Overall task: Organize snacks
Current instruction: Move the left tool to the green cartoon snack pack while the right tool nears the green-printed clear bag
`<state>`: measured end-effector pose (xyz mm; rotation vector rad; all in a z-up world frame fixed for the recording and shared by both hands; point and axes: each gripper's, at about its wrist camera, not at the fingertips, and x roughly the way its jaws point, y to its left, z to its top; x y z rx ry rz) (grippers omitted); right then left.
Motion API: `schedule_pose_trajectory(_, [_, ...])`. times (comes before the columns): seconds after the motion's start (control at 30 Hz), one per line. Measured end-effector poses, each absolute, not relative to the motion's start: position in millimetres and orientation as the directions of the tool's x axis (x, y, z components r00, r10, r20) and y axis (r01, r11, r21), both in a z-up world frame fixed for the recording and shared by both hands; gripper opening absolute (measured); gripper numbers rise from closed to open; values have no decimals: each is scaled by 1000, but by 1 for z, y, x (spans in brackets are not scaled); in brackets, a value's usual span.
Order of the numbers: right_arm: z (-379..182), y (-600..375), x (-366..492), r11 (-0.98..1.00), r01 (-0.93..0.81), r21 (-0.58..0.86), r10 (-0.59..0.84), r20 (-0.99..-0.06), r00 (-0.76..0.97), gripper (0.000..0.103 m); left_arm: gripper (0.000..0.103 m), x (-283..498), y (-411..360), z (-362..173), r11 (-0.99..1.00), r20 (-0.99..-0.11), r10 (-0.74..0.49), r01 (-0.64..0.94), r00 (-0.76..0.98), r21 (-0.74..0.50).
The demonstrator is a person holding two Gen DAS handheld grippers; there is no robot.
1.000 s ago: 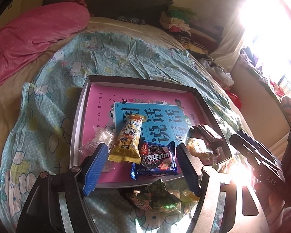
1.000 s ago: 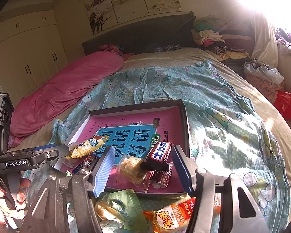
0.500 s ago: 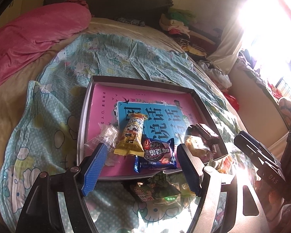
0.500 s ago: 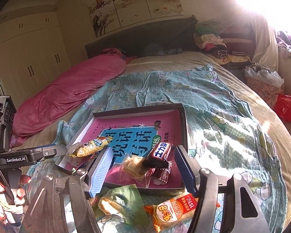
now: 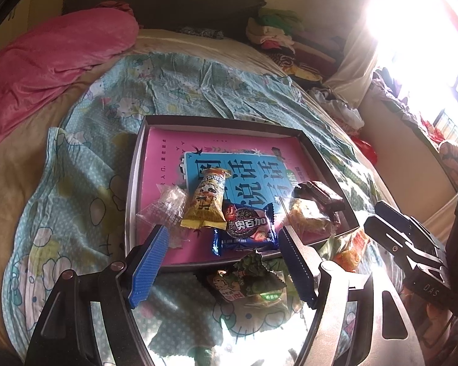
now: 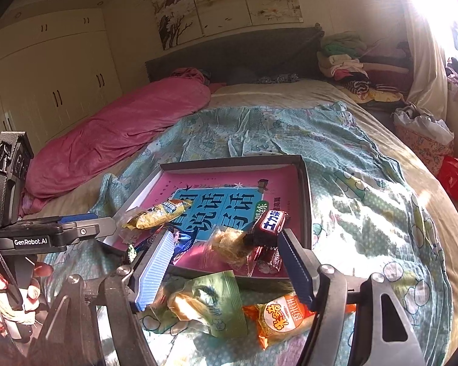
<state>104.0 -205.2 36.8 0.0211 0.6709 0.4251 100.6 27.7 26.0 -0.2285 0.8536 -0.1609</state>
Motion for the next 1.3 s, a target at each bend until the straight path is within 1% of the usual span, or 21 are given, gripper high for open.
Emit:
schedule_pose_trajectory(0.3, [27,-195,94,904,-410,123,390,-632,670,75,76,93,22,22,967,-742,-235,75,628,-243])
schedule_pose_trajectory(0.67, [6,-181,87,885,-463,57,367,-695,618,75,76,84,20,1,974,-782,-222,93,583,-207])
schedule_pose_trajectory(0.9, [-12,-171,87,865,-502,3,338,-743,578,75,76,80,15,-10,974,-796,-226,133,562,-183])
schedule_pose_trajectory(1.03, [-20,-168,88,858,-514,-24,319,-759,568,75,76,81,10,-15,977,-803,-212,153,556,-152])
schedule_pose_trajectory(1.3, [-30,-160,94,841,-538,-44,311,-776,549,76,76,86,6,-25,977,-811,-207,163,547,-139])
